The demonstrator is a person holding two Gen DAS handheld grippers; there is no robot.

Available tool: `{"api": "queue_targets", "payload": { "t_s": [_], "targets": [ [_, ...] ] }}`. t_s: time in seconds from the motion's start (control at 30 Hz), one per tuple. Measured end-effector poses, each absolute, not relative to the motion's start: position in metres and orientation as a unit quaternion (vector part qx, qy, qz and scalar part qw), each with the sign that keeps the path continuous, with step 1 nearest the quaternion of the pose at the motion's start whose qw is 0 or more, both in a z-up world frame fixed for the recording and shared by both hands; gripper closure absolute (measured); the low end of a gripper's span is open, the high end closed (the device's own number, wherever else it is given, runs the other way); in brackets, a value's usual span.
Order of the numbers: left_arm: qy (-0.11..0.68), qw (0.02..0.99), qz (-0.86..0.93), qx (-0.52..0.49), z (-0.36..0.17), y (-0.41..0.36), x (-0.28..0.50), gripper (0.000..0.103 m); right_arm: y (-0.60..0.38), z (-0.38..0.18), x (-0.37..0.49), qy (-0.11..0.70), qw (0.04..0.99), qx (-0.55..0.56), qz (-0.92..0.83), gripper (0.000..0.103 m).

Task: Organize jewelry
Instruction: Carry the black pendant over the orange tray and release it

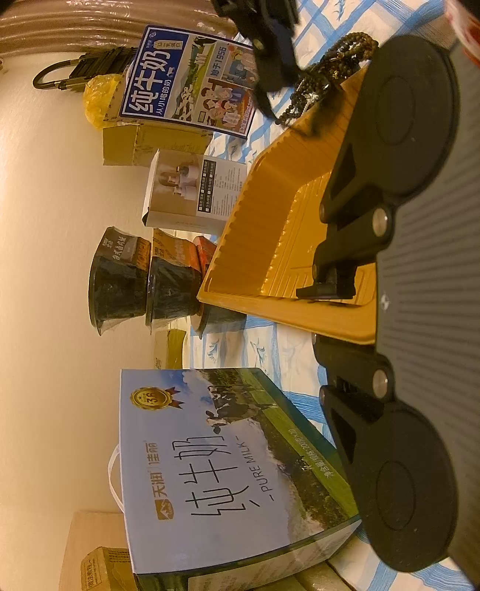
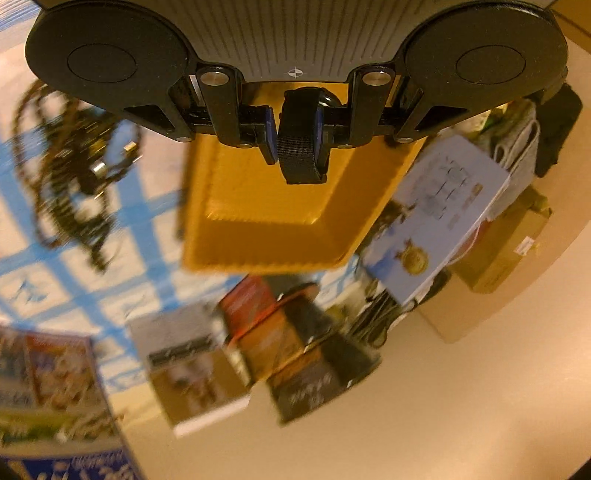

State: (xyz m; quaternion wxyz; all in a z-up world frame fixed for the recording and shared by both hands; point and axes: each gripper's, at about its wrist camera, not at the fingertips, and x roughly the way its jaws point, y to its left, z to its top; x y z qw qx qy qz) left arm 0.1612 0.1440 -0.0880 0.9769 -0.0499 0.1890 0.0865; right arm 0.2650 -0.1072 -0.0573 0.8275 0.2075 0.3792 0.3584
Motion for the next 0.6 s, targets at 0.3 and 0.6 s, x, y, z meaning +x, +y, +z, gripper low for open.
{"api": "queue_targets", "payload": {
  "t_s": [0.3,0.6],
  "targets": [
    [0.187,0.977,0.087,-0.054,-0.089,0.143,0.159,0.099,-0.069,-0.084,0.268,0.423,0.793,0.247,0.363,0.083],
    [0.194,0.975,0.090,-0.062,-0.093,0.146,0.159,0.099,-0.070,-0.083,0.255,0.393,0.819,0.196,0.369,0.049]
  ]
}}
